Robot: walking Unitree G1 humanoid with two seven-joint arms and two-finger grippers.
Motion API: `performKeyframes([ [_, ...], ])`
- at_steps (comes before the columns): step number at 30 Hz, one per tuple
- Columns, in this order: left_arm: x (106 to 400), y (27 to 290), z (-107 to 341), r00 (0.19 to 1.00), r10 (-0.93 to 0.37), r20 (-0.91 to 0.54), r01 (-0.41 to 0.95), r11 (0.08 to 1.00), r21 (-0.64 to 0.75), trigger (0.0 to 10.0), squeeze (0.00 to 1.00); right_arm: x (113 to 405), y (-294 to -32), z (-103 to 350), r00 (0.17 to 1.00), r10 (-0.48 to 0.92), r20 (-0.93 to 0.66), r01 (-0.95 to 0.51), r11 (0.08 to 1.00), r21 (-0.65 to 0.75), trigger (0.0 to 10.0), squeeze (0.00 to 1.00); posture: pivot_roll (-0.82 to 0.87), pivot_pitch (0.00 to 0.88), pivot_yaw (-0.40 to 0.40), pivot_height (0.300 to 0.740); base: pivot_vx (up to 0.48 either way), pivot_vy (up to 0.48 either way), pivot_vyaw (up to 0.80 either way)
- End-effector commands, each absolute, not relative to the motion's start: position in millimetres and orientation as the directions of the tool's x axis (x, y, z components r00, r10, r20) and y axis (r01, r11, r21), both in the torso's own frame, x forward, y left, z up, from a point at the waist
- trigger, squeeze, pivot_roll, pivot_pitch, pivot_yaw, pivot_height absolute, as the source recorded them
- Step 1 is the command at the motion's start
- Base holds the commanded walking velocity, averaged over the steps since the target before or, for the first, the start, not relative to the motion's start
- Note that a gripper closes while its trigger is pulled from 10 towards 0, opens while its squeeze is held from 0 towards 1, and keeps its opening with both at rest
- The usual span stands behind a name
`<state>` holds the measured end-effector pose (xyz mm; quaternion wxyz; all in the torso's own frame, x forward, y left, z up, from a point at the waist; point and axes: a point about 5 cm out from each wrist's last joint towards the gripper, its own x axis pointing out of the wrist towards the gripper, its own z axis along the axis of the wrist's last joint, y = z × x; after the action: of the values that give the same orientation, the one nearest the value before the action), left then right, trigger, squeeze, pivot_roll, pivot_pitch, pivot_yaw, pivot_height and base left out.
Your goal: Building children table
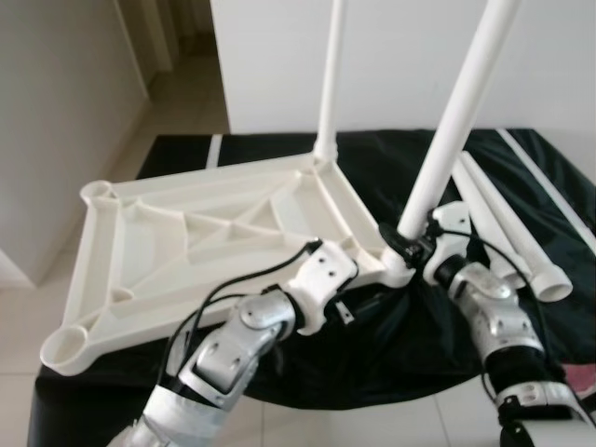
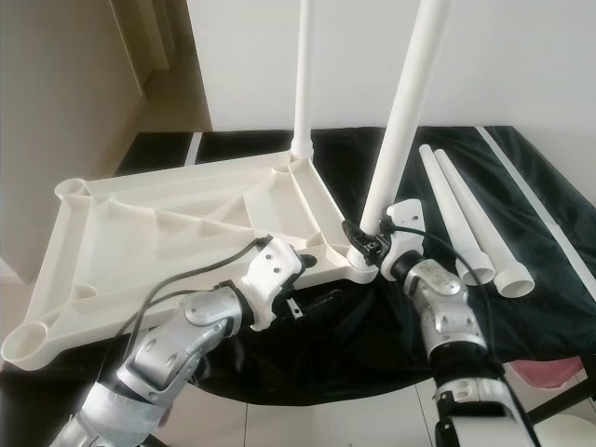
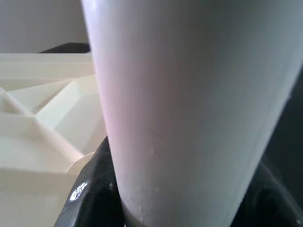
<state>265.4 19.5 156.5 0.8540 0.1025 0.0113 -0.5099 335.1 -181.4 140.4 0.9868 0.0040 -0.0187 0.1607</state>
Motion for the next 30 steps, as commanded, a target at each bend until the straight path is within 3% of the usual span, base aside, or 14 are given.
performKeyframes([
  [1, 267, 22, 150, 0.486, -0.861, -0.151, 0.871, 0.463, 0.163, 10.0, 0.0, 330, -180, 129, 0.978, 0.209, -0.014, -0.207, 0.974, 0.096, 10.0, 0.0, -0.06, 0.005, 0.015, 0.74, 0.0, 0.0, 0.0],
  [14, 275, 37, 145, 0.523, -0.838, -0.156, 0.852, 0.512, 0.108, 10.0, 0.0, 309, -146, 138, 0.999, -0.054, 0.005, 0.052, 0.981, 0.188, 10.0, 0.0, -0.06, 0.0, 0.018, 0.74, 0.0, 0.0, 0.0],
  [17, 285, 49, 152, 0.583, -0.802, -0.13, 0.812, 0.581, 0.061, 10.0, 0.0, 300, -134, 135, 0.991, -0.13, -0.017, 0.131, 0.965, 0.229, 10.0, 0.0, -0.06, 0.0, 0.025, 0.74, 0.0, 0.0, 0.0],
  [23, 287, 51, 153, 0.611, -0.782, -0.124, 0.791, 0.608, 0.066, 10.0, 0.0, 297, -129, 139, 0.993, -0.117, -0.016, 0.118, 0.967, 0.227, 10.0, 0.0, -0.06, 0.0, 0.03, 0.74, 0.0, 0.0, 0.0],
  [27, 284, 44, 152, 0.613, -0.78, -0.123, 0.787, 0.592, 0.172, 10.0, 0.0, 294, -130, 141, 0.991, -0.131, -0.02, 0.132, 0.971, 0.2, 10.0, 0.0, -0.06, 0.0, 0.024, 0.74, 0.0, 0.0, 0.0],
  [30, 283, 44, 152, 0.596, -0.793, -0.126, 0.802, 0.581, 0.135, 10.0, 0.0, 294, -130, 143, 0.992, -0.127, -0.018, 0.128, 0.973, 0.19, 10.0, 0.0, -0.06, 0.0, 0.021, 0.74, 0.0, 0.0, 0.0],
])
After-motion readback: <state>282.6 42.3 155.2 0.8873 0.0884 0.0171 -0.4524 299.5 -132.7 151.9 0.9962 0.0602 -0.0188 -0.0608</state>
